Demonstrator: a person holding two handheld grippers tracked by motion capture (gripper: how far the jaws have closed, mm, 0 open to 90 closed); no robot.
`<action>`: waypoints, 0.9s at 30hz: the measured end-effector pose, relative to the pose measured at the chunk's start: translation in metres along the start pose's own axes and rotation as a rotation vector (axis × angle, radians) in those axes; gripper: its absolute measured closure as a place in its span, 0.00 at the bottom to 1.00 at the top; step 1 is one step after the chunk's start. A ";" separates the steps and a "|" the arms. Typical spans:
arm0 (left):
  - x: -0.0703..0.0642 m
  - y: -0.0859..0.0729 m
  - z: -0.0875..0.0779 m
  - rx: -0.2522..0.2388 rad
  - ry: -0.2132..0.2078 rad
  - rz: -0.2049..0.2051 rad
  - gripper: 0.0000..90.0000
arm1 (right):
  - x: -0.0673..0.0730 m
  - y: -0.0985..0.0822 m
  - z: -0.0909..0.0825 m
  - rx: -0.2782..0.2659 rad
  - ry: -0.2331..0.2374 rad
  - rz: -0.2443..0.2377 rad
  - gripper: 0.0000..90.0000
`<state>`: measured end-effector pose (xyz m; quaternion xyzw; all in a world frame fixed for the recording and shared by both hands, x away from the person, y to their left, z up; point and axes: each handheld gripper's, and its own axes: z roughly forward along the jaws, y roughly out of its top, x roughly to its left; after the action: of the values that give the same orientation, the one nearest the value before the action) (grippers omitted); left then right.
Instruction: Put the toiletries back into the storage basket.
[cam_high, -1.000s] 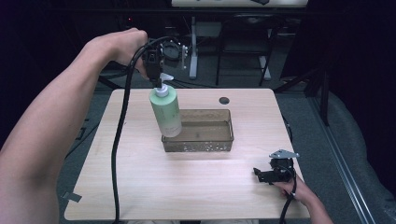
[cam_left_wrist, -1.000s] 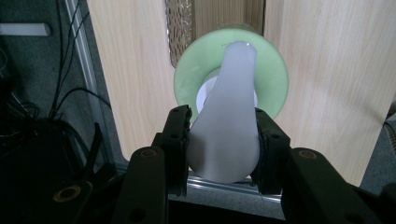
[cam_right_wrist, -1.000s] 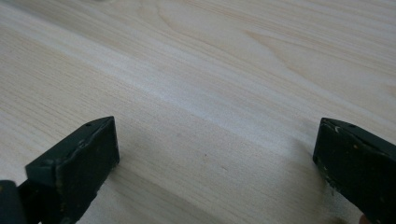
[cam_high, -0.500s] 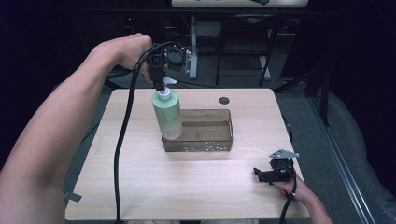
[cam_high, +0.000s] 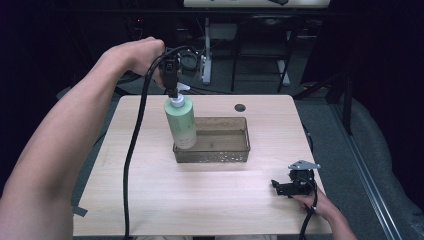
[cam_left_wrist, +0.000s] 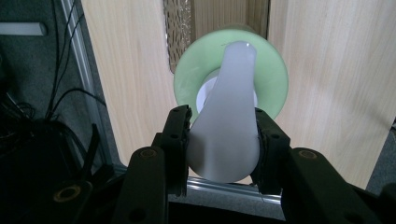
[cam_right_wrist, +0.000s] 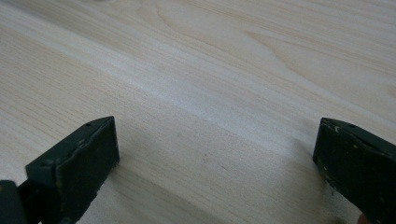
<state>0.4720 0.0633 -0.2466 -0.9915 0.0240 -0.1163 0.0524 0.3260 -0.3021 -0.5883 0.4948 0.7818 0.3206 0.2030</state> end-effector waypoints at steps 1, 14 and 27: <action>0.000 0.000 0.001 -0.002 0.000 0.001 0.70 | 0.000 0.000 0.000 0.001 0.000 -0.001 0.00; 0.000 0.002 0.008 -0.034 0.023 0.006 0.70 | 0.000 0.000 0.000 0.001 0.000 0.000 0.00; -0.001 0.003 0.025 -0.040 -0.009 0.003 0.70 | 0.000 0.000 0.000 0.000 0.001 0.000 0.00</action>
<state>0.4767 0.0625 -0.2709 -0.9928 0.0278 -0.1115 0.0326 0.3259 -0.3021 -0.5882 0.4945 0.7821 0.3205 0.2027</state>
